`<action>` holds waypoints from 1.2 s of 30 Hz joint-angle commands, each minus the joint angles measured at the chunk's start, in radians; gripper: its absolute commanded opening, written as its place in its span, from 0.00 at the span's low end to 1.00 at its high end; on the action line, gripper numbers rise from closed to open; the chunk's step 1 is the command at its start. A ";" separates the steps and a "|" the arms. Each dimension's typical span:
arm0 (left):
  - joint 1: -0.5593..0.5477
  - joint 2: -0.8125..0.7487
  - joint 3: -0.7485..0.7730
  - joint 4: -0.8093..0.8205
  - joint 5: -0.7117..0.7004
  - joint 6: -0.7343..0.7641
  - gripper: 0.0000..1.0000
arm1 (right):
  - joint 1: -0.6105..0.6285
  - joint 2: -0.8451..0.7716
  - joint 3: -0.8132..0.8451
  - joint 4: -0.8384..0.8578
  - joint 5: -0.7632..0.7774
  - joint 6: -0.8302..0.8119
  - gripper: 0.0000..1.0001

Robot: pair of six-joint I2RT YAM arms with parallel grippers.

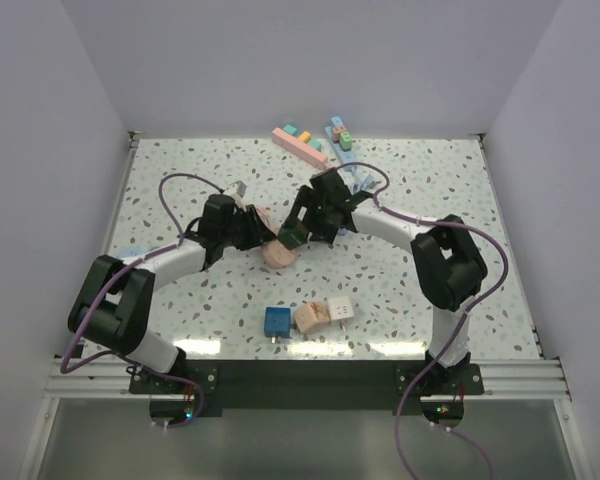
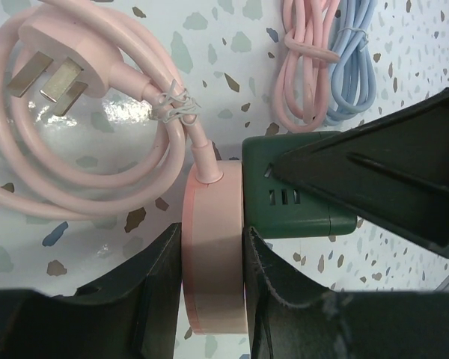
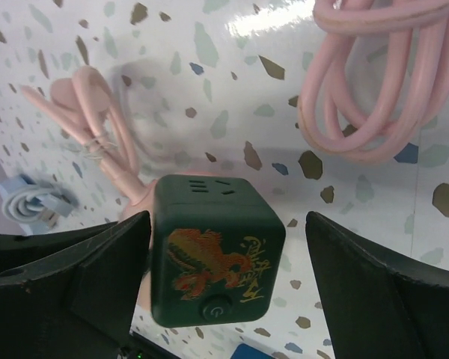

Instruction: Pull the plug off the socket

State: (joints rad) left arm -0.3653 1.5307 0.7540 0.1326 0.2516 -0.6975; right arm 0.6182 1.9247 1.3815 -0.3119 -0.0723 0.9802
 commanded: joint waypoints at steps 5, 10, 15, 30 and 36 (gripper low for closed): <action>-0.007 -0.057 -0.016 0.039 -0.043 -0.023 0.00 | 0.021 0.022 0.001 0.023 -0.058 0.063 0.84; -0.007 -0.053 -0.021 0.061 -0.032 -0.034 0.00 | 0.029 0.042 -0.038 0.123 -0.116 0.115 0.61; -0.007 -0.044 -0.044 0.081 -0.043 -0.057 0.00 | 0.034 0.042 -0.082 0.214 -0.136 0.159 0.23; -0.006 -0.003 -0.071 -0.027 -0.216 0.027 0.00 | -0.118 -0.167 -0.055 -0.097 -0.252 -0.151 0.00; -0.006 0.012 -0.030 -0.054 -0.233 0.030 0.00 | -0.118 -0.222 0.001 -0.193 -0.212 -0.207 0.00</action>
State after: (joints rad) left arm -0.4175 1.5108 0.7136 0.2039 0.2314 -0.7574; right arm 0.5415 1.8465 1.3346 -0.3733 -0.2790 0.8860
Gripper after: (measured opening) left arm 0.385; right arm 0.629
